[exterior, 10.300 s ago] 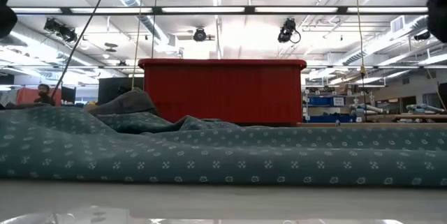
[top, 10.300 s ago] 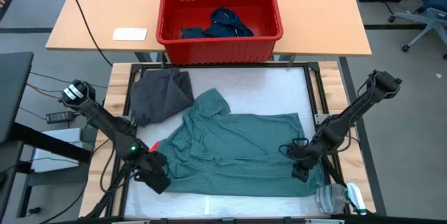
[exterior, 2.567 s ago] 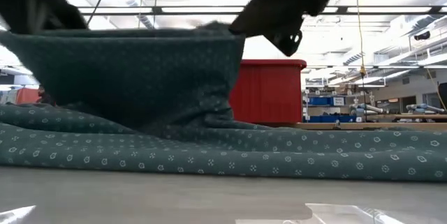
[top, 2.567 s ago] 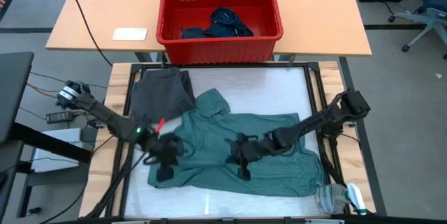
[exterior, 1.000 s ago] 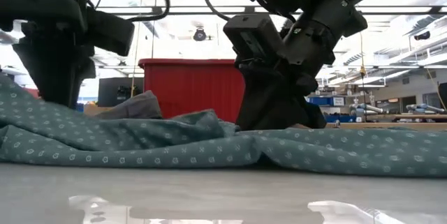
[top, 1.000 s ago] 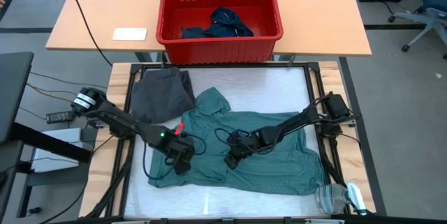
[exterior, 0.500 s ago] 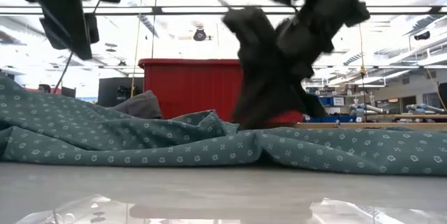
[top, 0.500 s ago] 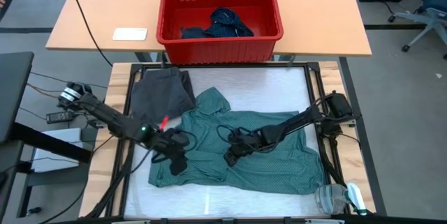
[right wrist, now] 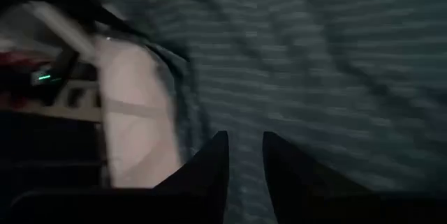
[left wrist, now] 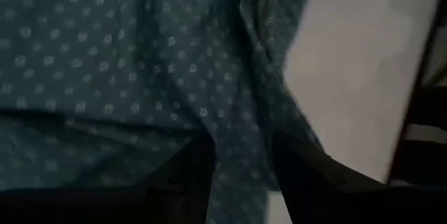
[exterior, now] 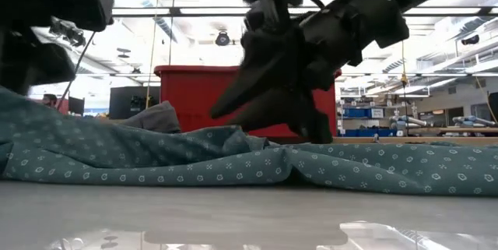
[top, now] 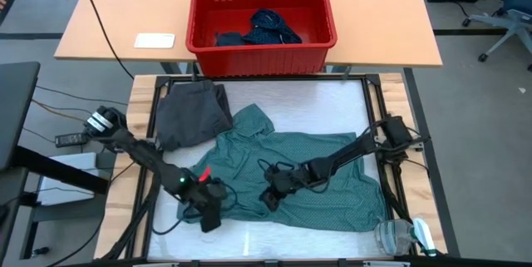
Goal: Fold laundry
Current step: Fold the dark green polo
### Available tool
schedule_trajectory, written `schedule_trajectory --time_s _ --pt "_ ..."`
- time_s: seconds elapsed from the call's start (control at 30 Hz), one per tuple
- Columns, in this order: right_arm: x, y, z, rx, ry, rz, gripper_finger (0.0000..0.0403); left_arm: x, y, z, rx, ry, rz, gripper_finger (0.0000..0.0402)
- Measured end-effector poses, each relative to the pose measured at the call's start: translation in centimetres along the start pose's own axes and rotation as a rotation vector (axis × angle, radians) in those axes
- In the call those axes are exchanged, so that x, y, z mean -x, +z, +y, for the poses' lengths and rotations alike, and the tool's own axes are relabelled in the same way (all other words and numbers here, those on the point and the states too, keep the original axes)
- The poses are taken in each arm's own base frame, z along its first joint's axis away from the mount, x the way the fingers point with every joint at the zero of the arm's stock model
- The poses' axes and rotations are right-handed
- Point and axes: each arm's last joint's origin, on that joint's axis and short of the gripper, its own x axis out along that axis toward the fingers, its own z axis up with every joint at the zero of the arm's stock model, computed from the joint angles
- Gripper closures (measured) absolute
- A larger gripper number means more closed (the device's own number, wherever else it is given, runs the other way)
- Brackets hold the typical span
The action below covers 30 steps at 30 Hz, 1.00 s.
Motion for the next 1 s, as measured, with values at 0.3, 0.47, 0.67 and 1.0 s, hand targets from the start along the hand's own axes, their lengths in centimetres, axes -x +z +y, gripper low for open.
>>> schedule_trajectory --time_s 0.3,0.47,0.67,1.0 --pt "-2.6 -2.2 0.8 0.17 0.073 0.116 0.0306 0.9 -1.2 -1.5 0.057 -0.025 0.032 0.0249" --pt "-2.6 -3.3 1.1 0.178 0.061 0.163 0.0306 1.0 -1.8 0.2 0.11 0.147 0.095 0.0249" --pt "-0.6 -4.3 2.4 0.171 -0.027 0.206 0.0309 1.2 -0.8 1.6 0.16 0.227 0.099 0.0249" --pt "2.1 -1.9 3.7 0.186 -0.133 -0.005 0.0309 3.4 2.3 -1.0 0.112 0.103 -0.079 0.0249"
